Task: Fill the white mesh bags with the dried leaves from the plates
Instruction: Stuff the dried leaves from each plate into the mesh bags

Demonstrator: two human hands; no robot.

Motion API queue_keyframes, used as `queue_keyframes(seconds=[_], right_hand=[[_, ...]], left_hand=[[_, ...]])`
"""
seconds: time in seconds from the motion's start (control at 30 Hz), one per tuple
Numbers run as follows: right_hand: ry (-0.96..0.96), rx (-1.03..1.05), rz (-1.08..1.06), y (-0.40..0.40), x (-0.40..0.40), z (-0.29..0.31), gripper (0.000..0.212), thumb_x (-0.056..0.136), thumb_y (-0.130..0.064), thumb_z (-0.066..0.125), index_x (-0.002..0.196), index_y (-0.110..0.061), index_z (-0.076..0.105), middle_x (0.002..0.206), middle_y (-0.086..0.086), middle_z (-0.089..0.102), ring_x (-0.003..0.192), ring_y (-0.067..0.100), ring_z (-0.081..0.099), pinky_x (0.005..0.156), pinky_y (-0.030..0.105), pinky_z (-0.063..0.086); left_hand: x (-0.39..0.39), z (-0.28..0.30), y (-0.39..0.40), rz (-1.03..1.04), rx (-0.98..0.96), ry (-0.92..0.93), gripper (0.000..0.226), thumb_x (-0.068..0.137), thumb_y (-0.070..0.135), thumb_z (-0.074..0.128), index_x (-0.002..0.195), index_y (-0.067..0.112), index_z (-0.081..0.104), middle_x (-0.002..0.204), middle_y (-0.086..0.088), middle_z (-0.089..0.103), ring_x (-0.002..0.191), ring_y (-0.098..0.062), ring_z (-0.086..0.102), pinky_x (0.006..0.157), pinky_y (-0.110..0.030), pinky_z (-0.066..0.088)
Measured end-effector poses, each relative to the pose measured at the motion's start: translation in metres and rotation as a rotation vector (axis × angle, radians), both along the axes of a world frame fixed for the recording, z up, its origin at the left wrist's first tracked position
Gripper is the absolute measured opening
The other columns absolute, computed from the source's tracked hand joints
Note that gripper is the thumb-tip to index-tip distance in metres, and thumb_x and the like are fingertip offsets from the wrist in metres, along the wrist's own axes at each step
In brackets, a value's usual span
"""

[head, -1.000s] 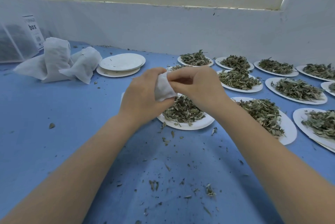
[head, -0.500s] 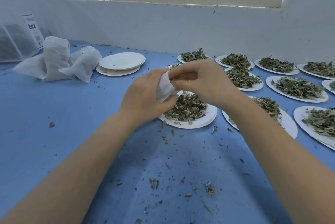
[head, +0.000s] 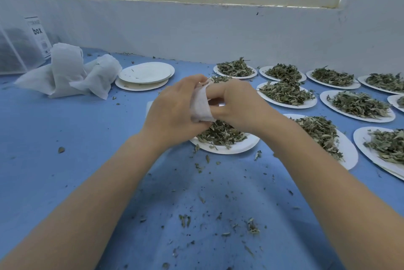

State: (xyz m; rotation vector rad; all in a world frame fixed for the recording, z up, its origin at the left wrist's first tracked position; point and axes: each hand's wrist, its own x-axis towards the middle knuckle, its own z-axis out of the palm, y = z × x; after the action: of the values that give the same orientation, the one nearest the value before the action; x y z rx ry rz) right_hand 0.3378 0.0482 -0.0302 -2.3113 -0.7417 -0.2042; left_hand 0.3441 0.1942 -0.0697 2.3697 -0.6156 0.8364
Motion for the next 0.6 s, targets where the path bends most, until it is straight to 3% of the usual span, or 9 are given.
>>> queue_keyframes(seconds=[0.07,0.17,0.23,0.3,0.37,0.43,0.53,0.6], right_hand=[[0.031,-0.012,0.018,-0.004,0.002,0.001,0.015,0.087,-0.011,0.056,0.092,-0.008,0.070,0.080,0.014,0.065,0.068,0.025,0.053,0.063,0.033,0.045],[0.068,0.010,0.015,-0.012,0.005,0.004,0.018,0.090,-0.008,0.053,0.098,0.001,0.067,0.072,0.017,0.054,0.051,0.007,0.036,0.050,0.018,0.032],[0.069,0.180,-0.027,-0.018,0.006,0.005,0.017,0.089,-0.013,0.060,0.099,-0.009,0.073,0.080,-0.001,0.069,0.065,0.002,0.059,0.068,0.016,0.048],[-0.006,0.223,-0.131,-0.022,0.010,0.001,0.014,0.087,-0.019,0.064,0.097,-0.021,0.075,0.088,-0.010,0.072,0.082,0.000,0.064,0.084,0.021,0.051],[-0.083,0.016,-0.202,-0.021,0.012,-0.005,0.013,0.086,-0.027,0.064,0.094,-0.024,0.074,0.083,-0.017,0.068,0.077,-0.002,0.061,0.076,0.013,0.048],[-0.042,-0.190,-0.196,-0.017,0.012,-0.011,0.019,0.085,-0.039,0.063,0.098,-0.029,0.071,0.082,-0.018,0.062,0.080,0.001,0.058,0.067,0.012,0.044],[0.018,-0.436,-0.154,-0.009,0.014,-0.021,0.045,0.081,-0.050,0.062,0.121,-0.029,0.061,0.102,-0.006,0.057,0.093,0.011,0.053,0.077,0.026,0.046],[0.018,-0.560,-0.170,-0.004,0.014,-0.026,0.050,0.083,-0.050,0.060,0.127,-0.025,0.057,0.113,0.002,0.054,0.102,0.018,0.052,0.086,0.036,0.048]], left_hand=[[0.002,0.004,0.006,0.005,-0.010,0.033,0.071,0.060,0.021,0.080,0.124,0.010,0.050,0.107,0.003,0.059,0.095,-0.023,0.057,0.080,-0.029,0.040],[0.004,0.005,0.015,0.042,0.016,0.030,0.063,0.062,0.016,0.078,0.119,0.009,0.053,0.105,-0.001,0.062,0.094,-0.026,0.058,0.080,-0.032,0.042],[0.006,0.004,0.021,0.080,0.024,0.022,0.058,0.063,0.017,0.075,0.118,0.008,0.055,0.105,-0.005,0.063,0.092,-0.029,0.058,0.078,-0.032,0.041],[0.008,0.002,0.026,0.121,0.015,0.033,0.058,0.063,0.017,0.073,0.118,0.009,0.055,0.108,-0.005,0.062,0.092,-0.030,0.056,0.077,-0.030,0.039],[0.010,-0.001,0.032,0.162,0.008,0.048,0.060,0.062,0.015,0.072,0.120,0.013,0.053,0.111,-0.002,0.061,0.095,-0.028,0.054,0.077,-0.028,0.037],[0.012,-0.004,0.036,0.185,0.001,0.068,0.061,0.062,0.014,0.072,0.121,0.015,0.052,0.112,-0.001,0.060,0.097,-0.028,0.053,0.077,-0.028,0.037],[0.013,-0.008,0.038,0.195,-0.001,0.076,0.062,0.062,0.014,0.072,0.121,0.013,0.053,0.112,-0.003,0.060,0.098,-0.029,0.053,0.076,-0.029,0.037],[0.014,-0.009,0.038,0.190,0.006,0.076,0.062,0.062,0.014,0.072,0.121,0.013,0.053,0.113,-0.004,0.060,0.099,-0.029,0.053,0.077,-0.028,0.035]])
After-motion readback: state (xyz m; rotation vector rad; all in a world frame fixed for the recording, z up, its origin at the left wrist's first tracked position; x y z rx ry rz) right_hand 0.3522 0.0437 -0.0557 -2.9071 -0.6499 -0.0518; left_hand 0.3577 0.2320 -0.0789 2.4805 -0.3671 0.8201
